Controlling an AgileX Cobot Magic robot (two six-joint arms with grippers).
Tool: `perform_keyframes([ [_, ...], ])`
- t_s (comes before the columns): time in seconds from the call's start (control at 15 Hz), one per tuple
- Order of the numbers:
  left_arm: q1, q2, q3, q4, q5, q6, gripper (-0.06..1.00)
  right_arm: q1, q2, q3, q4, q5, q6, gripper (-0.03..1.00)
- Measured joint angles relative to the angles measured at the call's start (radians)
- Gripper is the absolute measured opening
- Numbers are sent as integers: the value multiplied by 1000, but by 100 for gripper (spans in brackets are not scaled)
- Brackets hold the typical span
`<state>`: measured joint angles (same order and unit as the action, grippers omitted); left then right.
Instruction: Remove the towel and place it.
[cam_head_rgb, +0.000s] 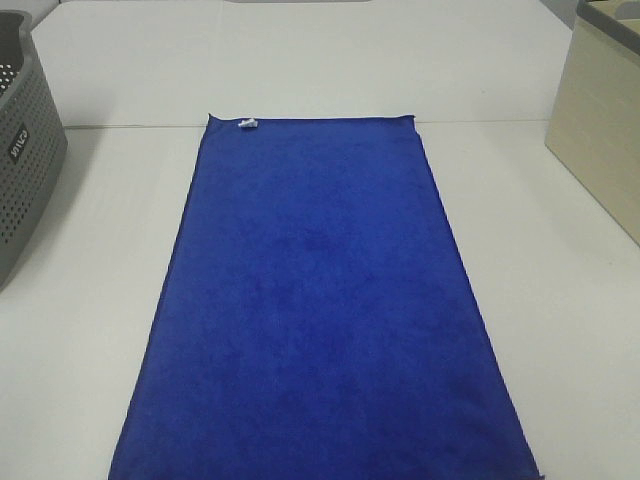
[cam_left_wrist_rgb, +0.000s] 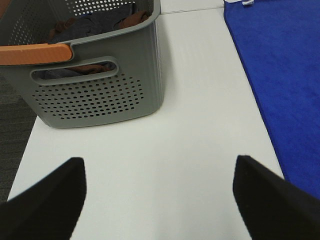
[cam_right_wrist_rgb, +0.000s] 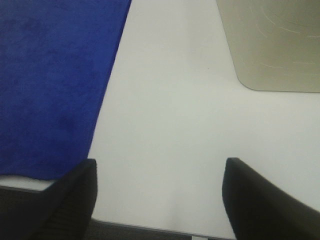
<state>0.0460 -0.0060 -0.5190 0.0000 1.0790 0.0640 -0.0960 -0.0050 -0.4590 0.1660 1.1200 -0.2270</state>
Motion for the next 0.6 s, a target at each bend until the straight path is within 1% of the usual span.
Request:
perform_keyframes([
  [0.07,0,0,0,0,0,0,76,11,0,0,-2,0,0,70],
  [0.6,0,0,0,0,0,0,76,10,0,0,-2,0,0,70],
])
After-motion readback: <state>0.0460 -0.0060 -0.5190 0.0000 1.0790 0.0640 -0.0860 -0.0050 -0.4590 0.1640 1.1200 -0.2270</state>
